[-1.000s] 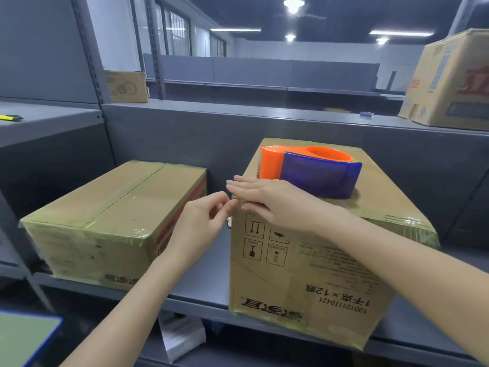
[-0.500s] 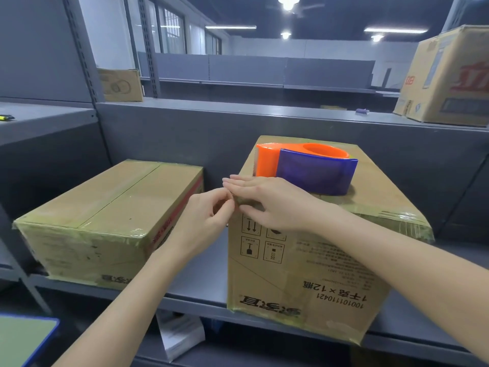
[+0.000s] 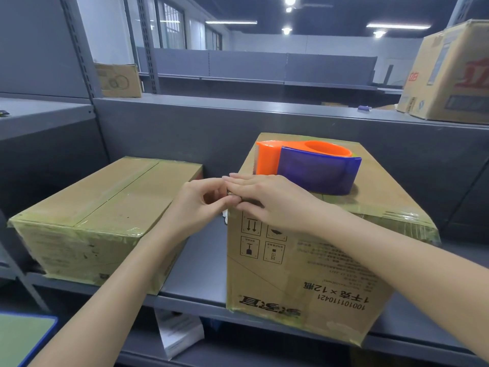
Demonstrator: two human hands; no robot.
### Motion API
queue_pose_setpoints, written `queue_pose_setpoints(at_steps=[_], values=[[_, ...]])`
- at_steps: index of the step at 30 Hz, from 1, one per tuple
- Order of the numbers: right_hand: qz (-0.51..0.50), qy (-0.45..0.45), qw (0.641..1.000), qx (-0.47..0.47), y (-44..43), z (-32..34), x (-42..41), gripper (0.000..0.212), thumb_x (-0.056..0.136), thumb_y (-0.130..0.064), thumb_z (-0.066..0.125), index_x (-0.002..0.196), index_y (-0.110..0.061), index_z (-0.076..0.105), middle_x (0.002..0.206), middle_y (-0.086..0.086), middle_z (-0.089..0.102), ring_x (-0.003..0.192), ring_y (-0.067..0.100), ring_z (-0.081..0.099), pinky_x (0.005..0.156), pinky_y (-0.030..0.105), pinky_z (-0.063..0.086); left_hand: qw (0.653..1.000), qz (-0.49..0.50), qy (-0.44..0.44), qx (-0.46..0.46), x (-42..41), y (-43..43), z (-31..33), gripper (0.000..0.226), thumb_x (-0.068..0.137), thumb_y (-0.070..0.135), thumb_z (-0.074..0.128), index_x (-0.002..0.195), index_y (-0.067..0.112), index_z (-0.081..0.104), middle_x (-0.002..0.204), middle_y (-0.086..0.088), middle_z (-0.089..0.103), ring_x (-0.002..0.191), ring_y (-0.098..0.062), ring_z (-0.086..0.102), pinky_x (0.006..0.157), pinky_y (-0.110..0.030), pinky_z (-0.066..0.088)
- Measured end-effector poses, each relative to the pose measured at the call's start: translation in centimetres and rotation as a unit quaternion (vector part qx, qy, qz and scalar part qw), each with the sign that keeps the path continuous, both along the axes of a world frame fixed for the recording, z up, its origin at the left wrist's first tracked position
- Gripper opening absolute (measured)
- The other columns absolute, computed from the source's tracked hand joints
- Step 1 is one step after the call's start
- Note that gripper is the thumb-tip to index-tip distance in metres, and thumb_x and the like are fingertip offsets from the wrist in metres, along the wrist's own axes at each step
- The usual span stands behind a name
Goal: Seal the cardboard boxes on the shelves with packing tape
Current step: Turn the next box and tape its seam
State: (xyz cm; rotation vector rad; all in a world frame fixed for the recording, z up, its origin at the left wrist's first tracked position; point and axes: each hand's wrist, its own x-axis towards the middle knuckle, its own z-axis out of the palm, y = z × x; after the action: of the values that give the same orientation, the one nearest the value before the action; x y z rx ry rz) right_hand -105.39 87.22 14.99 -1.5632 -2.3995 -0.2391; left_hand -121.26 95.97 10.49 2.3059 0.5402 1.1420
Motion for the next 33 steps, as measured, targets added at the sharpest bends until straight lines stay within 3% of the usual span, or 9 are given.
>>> queue_pose_setpoints(at_steps=[4, 9, 14, 17, 19, 23, 27, 29, 33], values=[[0.005, 0.006, 1.0, -0.002, 0.2, 0.0, -0.1, 0.042, 0.096, -0.017, 0.05, 0.138, -0.016, 0.046, 0.144, -0.004, 0.043, 0.136, 0.009, 0.033, 0.109, 0.03, 0.034, 0.998, -0.035, -0.024, -0.039, 0.3, 0.1, -0.2, 0.024, 0.081, 0.027, 0.062, 0.059, 0.021, 0.054, 0.051, 0.003, 0.039, 0.051, -0.009, 0.032, 0.047, -0.02, 0.027], [0.005, 0.004, 1.0, -0.001, 0.2, 0.0, 0.0, 0.044, 0.096, -0.017, 0.049, 0.14, -0.017, 0.043, 0.145, -0.006, 0.041, 0.136, 0.008, 0.033, 0.108, 0.029, 0.034, 1.0, 0.012, -0.016, 0.0, 0.4, -0.2, -0.4, 0.028, 0.084, 0.027, 0.064, 0.06, 0.03, 0.051, 0.052, 0.003, 0.039, 0.05, -0.008, 0.03, 0.046, -0.018, 0.026], [0.004, -0.035, 0.999, -0.031, 0.1, 0.2, 0.4, 0.049, 0.1, -0.017, 0.038, 0.148, -0.019, 0.026, 0.153, -0.009, 0.027, 0.141, 0.002, 0.014, 0.111, 0.025, 0.028, 0.991, 0.098, -0.005, 0.091, 0.2, -1.5, -0.8, 0.027, 0.086, 0.025, 0.065, 0.066, 0.017, 0.048, 0.052, 0.008, 0.041, 0.05, -0.011, 0.035, 0.047, -0.032, 0.035], [0.006, -0.032, 0.998, -0.048, -0.2, 0.6, 0.8, 0.052, 0.099, -0.014, 0.038, 0.149, -0.016, 0.022, 0.154, -0.009, 0.023, 0.141, -0.002, 0.004, 0.111, 0.025, 0.027, 0.979, 0.156, 0.002, 0.134, 0.2, -2.0, -0.2, 0.033, 0.081, 0.032, 0.069, 0.065, 0.018, 0.045, 0.056, 0.011, 0.042, 0.053, -0.008, 0.04, 0.047, -0.024, 0.034], [0.012, -0.02, 0.999, -0.033, -0.6, 0.8, 1.2, 0.051, 0.099, -0.014, 0.04, 0.148, -0.017, 0.024, 0.153, -0.009, 0.026, 0.141, -0.001, 0.008, 0.109, 0.022, 0.027, 0.977, 0.162, -0.014, 0.14, 0.4, -2.3, 0.1, 0.032, 0.079, 0.031, 0.07, 0.07, 0.015, 0.044, 0.062, 0.011, 0.041, 0.058, -0.008, 0.041, 0.052, -0.016, 0.032], [0.018, -0.017, 0.999, -0.034, -2.1, 1.2, 2.8, 0.049, 0.099, -0.019, 0.043, 0.146, -0.022, 0.03, 0.15, -0.009, 0.033, 0.139, 0.006, 0.027, 0.111, 0.025, 0.029, 0.983, 0.095, 0.0, 0.157, 1.3, -2.9, 0.5, 0.022, 0.078, 0.019, 0.073, 0.088, 0.006, 0.059, 0.09, 0.0, 0.055, 0.085, -0.012, 0.049, 0.075, -0.018, 0.04], [0.002, -0.013, 0.999, -0.044, -3.7, 1.4, 4.7, 0.049, 0.098, -0.022, 0.045, 0.145, -0.02, 0.031, 0.15, -0.006, 0.034, 0.138, 0.007, 0.029, 0.112, 0.02, 0.023, 0.979, 0.058, 0.013, 0.195, 2.8, -3.9, 0.6, 0.031, 0.076, 0.02, 0.073, 0.101, 0.002, 0.067, 0.105, -0.005, 0.065, 0.098, -0.011, 0.053, 0.09, -0.014, 0.036], [0.005, 0.001, 0.999, -0.047, -4.3, 1.2, 5.2, 0.049, 0.097, -0.02, 0.047, 0.144, -0.016, 0.033, 0.15, -0.005, 0.032, 0.138, 0.005, 0.027, 0.112, 0.012, 0.016, 0.978, 0.041, -0.009, 0.207, 3.4, -4.1, 0.3, 0.034, 0.075, 0.016, 0.071, 0.104, 0.0, 0.068, 0.112, -0.004, 0.065, 0.103, -0.013, 0.057, 0.093, -0.019, 0.041], [0.017, 0.026, 0.998, -0.05, -4.6, 0.6, 5.3, 0.048, 0.096, -0.007, 0.048, 0.142, -0.013, 0.037, 0.151, -0.004, 0.029, 0.139, 0.006, 0.024, 0.114, 0.015, 0.016, 0.978, 0.043, -0.007, 0.205, 3.6, -3.9, -0.1, 0.035, 0.074, 0.008, 0.073, 0.108, 0.002, 0.068, 0.122, 0.002, 0.054, 0.112, -0.024, 0.059, 0.092, -0.044, 0.049]])
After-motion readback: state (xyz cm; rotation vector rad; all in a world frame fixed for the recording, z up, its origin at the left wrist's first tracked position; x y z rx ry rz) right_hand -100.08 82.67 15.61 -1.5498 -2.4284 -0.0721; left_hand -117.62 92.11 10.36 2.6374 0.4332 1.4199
